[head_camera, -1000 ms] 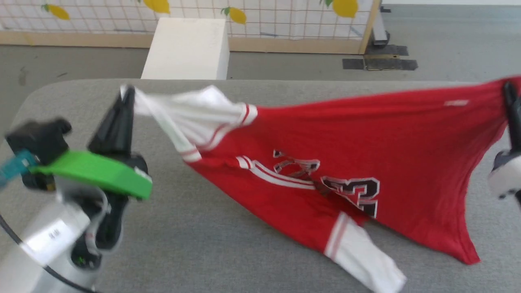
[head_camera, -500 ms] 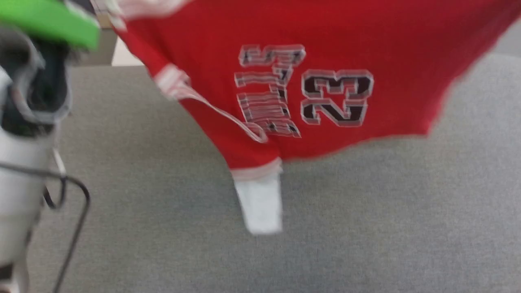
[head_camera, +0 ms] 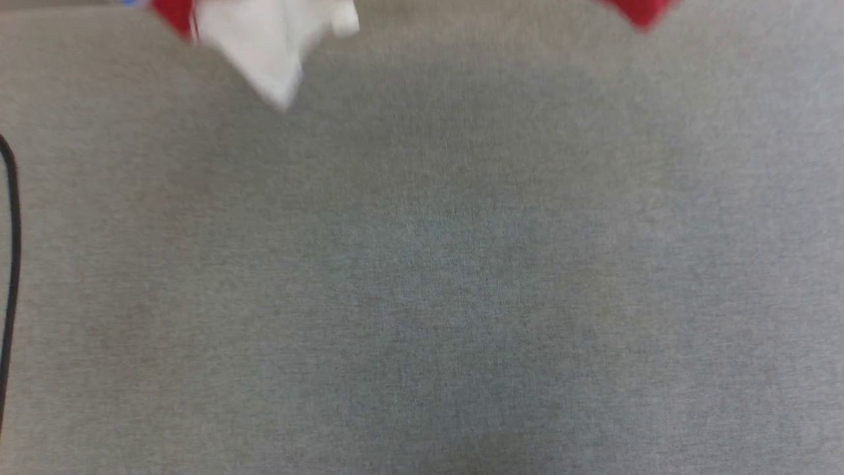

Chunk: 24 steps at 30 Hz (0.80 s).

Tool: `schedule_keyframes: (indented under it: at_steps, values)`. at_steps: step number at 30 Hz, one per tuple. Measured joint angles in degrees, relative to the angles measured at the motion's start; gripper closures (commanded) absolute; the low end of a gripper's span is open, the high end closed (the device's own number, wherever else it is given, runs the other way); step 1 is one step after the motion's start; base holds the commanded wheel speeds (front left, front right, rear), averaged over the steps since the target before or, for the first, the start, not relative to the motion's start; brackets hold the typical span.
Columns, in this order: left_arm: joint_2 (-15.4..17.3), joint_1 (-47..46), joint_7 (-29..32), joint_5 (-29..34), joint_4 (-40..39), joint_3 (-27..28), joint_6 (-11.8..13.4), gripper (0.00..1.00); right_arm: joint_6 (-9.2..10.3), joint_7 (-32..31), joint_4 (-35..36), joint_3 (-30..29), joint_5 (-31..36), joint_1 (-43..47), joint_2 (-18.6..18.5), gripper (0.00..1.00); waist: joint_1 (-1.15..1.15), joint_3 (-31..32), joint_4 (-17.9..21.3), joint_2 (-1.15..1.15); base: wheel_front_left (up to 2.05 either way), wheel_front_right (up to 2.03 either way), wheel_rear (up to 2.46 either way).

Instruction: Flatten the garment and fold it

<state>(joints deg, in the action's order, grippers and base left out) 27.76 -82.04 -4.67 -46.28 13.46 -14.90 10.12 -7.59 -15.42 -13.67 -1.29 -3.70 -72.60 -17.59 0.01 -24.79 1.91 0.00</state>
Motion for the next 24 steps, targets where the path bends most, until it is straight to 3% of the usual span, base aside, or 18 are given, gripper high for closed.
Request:
schedule_keyframes:
  at_steps: [5, 10, 19, 24]
  values:
    - [-0.7, -3.7, -5.3, 1.3, 3.7, 0.7, -2.6, 1.00, 0.00, 7.0, -3.4, -1.2, 2.7, -3.3, 1.8, 1.00, 0.00, -3.3, 0.3, 0.00, 0.00, 0.00, 0.00]
    - [-0.8, 1.0, -6.0, 1.4, 8.1, -1.8, -5.6, 1.00, 0.00, 9.3, -7.4, 0.3, 1.8, 0.2, 2.1, 1.00, 0.00, -3.6, -0.2, 0.00, 0.00, 0.00, 0.00]
    - [0.8, 24.5, -2.7, 1.2, 13.0, -8.8, -9.5, 1.00, 0.00, 10.1, -9.7, 5.4, -7.1, 21.3, 2.0, 1.00, 0.00, 0.8, -1.7, 0.00, 0.00, 0.00, 0.00]
    - [2.0, 40.2, 1.6, -2.2, 9.6, -11.1, -9.5, 1.00, 0.00, 8.2, -7.1, 7.5, -10.9, 34.9, 1.7, 1.00, -0.01, 4.5, -2.4, 0.00, 0.00, 0.00, 0.00]
